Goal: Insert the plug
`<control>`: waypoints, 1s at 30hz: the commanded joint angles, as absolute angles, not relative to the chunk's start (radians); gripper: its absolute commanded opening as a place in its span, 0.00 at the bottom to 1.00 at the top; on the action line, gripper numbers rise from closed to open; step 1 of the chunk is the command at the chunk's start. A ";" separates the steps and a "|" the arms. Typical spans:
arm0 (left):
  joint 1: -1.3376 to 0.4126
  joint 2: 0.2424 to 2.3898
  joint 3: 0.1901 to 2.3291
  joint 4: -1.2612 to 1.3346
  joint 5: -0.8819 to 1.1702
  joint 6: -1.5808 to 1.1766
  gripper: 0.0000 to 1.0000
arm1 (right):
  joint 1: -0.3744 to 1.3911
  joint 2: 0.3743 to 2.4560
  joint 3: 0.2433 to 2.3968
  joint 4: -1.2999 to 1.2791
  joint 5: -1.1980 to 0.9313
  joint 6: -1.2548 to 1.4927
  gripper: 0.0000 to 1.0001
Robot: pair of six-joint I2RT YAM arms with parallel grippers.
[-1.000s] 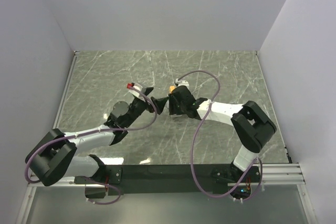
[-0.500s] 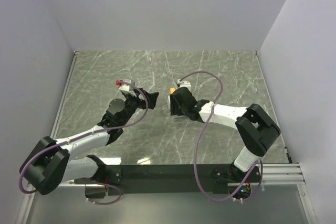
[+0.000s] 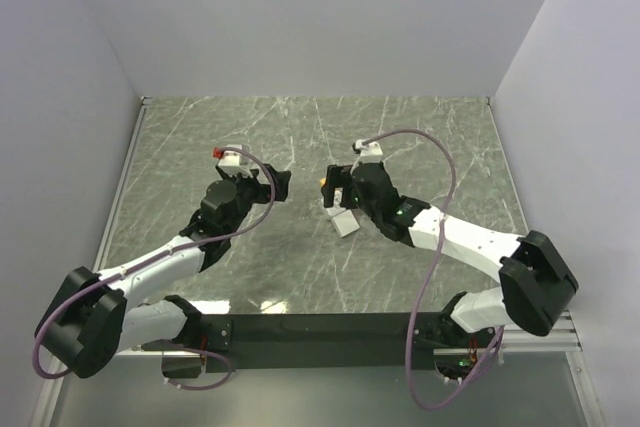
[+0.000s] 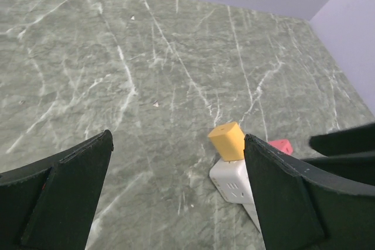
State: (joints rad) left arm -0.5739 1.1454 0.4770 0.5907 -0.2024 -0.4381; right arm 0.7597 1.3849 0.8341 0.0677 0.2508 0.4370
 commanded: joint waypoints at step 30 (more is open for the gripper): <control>-0.551 0.779 0.558 0.132 -0.598 -0.542 0.99 | 0.552 0.704 0.499 0.008 0.828 0.563 1.00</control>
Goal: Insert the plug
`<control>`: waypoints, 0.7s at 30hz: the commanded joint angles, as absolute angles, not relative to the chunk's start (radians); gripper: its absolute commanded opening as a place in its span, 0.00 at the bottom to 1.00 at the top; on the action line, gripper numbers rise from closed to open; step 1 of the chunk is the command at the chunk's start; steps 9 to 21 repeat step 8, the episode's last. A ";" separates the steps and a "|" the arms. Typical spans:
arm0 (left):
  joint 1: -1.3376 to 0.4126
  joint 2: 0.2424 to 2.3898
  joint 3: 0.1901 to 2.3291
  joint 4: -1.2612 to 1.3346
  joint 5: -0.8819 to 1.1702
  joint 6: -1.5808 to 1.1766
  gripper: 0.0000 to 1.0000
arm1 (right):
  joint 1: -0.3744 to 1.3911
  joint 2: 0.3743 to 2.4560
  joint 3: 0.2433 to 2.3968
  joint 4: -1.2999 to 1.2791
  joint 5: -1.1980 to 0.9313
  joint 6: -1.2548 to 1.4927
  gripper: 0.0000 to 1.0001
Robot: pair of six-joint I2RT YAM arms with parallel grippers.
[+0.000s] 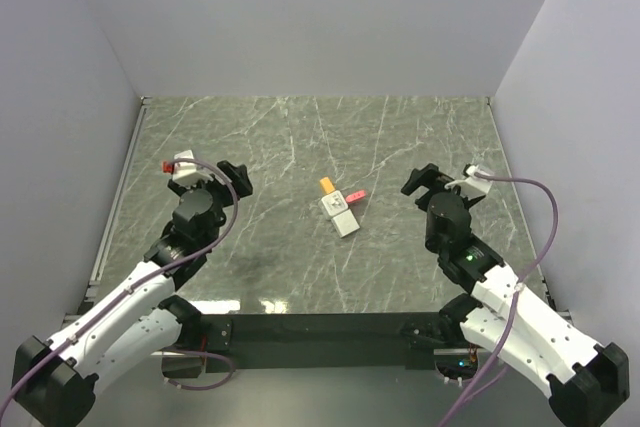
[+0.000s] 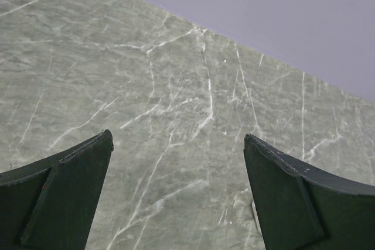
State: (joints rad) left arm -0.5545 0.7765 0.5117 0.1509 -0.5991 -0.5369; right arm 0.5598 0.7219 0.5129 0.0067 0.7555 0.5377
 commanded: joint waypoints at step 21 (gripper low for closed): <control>-0.551 0.804 0.577 0.123 -0.598 -0.525 0.99 | 0.552 0.709 0.497 0.008 0.850 0.568 1.00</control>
